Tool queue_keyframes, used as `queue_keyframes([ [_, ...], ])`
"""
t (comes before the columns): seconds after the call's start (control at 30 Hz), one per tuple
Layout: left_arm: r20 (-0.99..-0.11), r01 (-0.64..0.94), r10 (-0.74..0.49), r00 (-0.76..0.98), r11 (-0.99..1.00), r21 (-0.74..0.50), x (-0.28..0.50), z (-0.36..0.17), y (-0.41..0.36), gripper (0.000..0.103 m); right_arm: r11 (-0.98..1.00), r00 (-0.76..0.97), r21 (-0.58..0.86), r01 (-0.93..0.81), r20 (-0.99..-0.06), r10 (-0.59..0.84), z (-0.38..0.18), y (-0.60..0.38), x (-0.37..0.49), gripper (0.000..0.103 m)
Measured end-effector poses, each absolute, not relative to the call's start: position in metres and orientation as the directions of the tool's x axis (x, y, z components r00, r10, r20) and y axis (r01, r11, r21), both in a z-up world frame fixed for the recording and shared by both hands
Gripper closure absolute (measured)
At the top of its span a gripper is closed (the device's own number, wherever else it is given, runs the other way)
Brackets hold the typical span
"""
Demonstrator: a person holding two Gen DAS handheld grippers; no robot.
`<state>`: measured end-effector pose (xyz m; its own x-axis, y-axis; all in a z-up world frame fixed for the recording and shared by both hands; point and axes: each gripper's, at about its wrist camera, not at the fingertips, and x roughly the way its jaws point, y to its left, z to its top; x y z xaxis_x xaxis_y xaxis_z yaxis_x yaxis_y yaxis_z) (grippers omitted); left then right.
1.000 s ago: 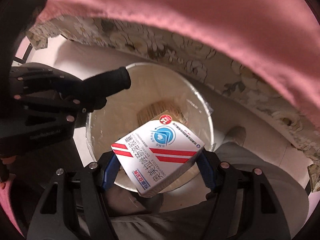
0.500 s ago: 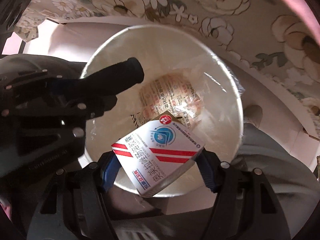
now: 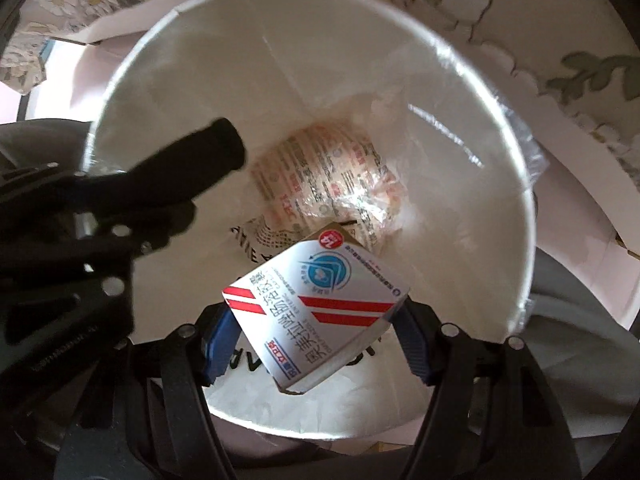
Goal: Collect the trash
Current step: 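Open right tool dropping box into bowl while left tool releases roller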
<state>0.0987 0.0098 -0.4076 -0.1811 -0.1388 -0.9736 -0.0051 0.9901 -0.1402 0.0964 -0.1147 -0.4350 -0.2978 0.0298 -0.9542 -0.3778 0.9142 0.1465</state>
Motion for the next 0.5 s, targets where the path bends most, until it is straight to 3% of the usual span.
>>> queue_keyframes([
  [0.17, -0.967, -0.032, -0.156, -0.202, 0.988, -0.152, 0.098, -0.413, 0.011, 0.062, 0.906, -0.301, 0.131, -0.403, -0.954, 0.004, -0.442, -0.105, 0.090, 0.034],
  [0.23, -0.967, -0.034, -0.156, -0.202, 0.988, -0.152, 0.097, -0.412, 0.010, 0.055, 0.906, -0.302, 0.135, -0.400, -0.953, 0.009, -0.444, -0.103, 0.089, 0.031],
  [0.3, -0.969, -0.039, -0.152, -0.193, 0.988, -0.147, 0.098, -0.409, 0.010, 0.042, 0.907, -0.299, 0.137, -0.397, -0.954, 0.013, -0.442, -0.103, 0.090, 0.025],
  [0.37, -0.970, -0.046, -0.160, -0.185, 0.987, -0.154, 0.097, -0.407, 0.012, 0.041, 0.910, -0.294, 0.145, -0.389, -0.955, 0.026, -0.441, -0.104, 0.090, 0.017],
  [0.5, -0.970, -0.048, -0.161, -0.182, 0.987, -0.154, 0.097, -0.403, 0.008, 0.040, 0.919, -0.288, 0.133, -0.370, -0.957, 0.023, -0.438, -0.108, 0.092, 0.016],
])
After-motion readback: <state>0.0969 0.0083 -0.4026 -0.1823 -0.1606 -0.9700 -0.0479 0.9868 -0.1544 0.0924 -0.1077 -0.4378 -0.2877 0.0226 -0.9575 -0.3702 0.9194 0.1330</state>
